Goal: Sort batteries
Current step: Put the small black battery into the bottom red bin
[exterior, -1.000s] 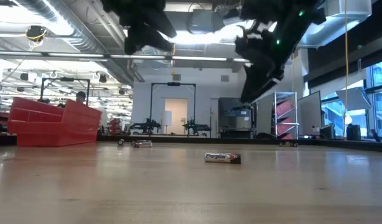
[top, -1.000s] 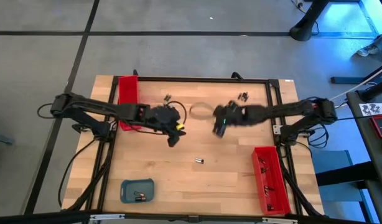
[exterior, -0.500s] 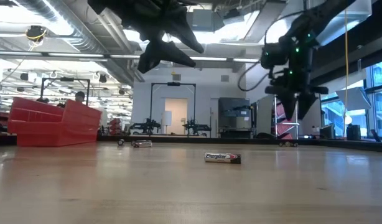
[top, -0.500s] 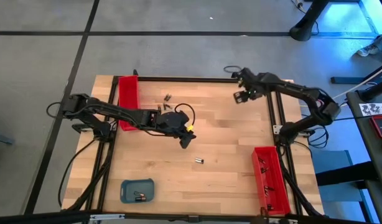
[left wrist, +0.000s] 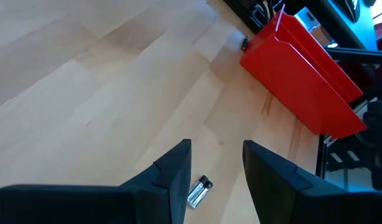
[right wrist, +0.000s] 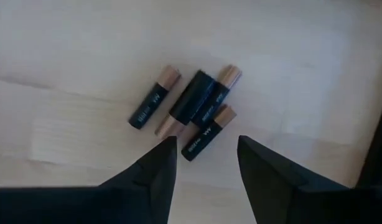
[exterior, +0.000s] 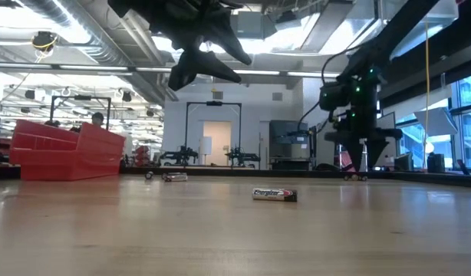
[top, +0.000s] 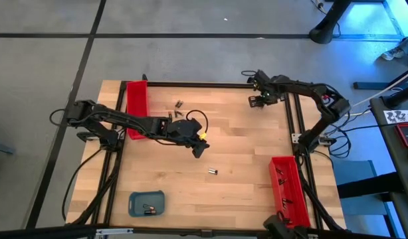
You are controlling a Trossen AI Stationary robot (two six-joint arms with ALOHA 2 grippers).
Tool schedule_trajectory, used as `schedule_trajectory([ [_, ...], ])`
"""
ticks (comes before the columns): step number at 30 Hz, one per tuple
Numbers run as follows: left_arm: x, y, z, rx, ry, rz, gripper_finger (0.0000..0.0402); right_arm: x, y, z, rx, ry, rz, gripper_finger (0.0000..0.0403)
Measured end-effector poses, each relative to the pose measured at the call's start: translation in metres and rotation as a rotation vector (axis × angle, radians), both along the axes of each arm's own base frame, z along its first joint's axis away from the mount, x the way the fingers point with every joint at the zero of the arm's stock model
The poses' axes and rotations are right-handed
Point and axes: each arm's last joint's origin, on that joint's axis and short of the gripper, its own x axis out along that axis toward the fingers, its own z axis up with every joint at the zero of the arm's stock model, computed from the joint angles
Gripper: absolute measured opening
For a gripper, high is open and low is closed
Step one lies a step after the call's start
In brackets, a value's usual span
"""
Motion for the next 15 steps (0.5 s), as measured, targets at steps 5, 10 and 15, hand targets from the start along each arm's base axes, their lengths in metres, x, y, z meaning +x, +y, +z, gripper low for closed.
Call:
schedule_trajectory([
  [5, 0.0, 0.0, 0.0, -0.001, 0.0, 0.0, 0.0133, 0.001, -0.001, -0.011, 0.045, 0.041, 0.022, 0.0169],
  [10, 0.0, 0.0, 0.0, -0.013, 0.0, 0.009, 0.0133, 0.003, -0.003, -0.019, 0.054, 0.044, 0.024, 0.0169],
  [15, 0.0, 0.0, 0.0, -0.022, -0.001, 0.014, 0.0133, 0.004, -0.004, -0.025, 0.074, 0.054, 0.026, 0.0169],
])
